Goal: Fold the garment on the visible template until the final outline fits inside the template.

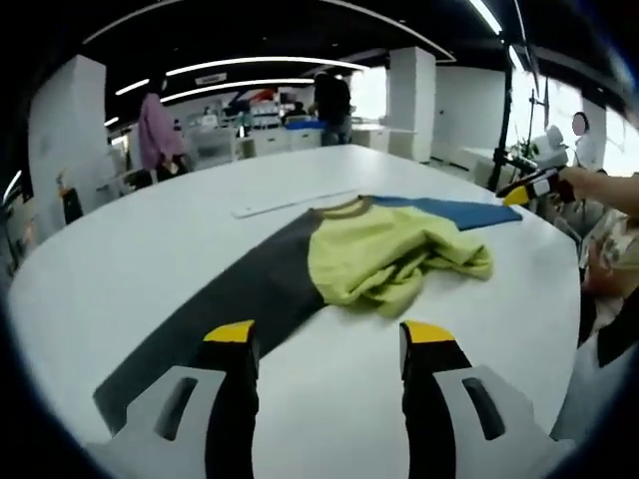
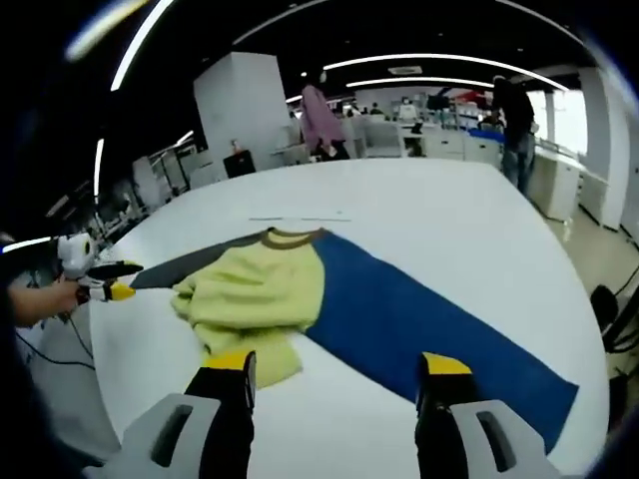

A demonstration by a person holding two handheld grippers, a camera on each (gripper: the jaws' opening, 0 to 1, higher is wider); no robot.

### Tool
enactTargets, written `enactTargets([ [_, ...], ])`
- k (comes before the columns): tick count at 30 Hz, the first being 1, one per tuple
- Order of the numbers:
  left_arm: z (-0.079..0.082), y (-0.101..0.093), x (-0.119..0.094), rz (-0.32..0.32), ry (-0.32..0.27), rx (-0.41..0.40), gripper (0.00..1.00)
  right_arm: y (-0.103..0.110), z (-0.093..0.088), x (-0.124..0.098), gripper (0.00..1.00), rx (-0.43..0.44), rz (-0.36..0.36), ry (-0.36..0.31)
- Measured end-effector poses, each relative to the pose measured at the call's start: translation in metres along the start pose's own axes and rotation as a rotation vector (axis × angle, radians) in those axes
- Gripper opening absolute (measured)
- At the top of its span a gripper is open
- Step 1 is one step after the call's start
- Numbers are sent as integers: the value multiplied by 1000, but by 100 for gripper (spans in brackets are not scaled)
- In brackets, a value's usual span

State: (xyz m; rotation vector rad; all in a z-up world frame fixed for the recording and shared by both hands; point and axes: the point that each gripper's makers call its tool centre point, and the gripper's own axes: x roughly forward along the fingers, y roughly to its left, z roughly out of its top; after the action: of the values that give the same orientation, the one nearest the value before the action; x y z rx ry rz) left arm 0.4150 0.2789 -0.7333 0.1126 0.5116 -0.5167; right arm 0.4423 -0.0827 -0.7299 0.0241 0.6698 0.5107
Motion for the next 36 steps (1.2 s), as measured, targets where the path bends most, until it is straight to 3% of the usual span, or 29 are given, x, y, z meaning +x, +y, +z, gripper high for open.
enactTargets([
  [12, -11, -26, 33, -60, 16, -24, 42, 23, -8, 24, 51, -63, 68, 39],
  [27, -21, -38, 63, -99, 44, -2, 29, 30, -21, 54, 33, -116, 104, 86],
  [36, -23, -41, 75, -92, 45, -44, 23, 33, -29, 66, 26, -112, 125, 120],
])
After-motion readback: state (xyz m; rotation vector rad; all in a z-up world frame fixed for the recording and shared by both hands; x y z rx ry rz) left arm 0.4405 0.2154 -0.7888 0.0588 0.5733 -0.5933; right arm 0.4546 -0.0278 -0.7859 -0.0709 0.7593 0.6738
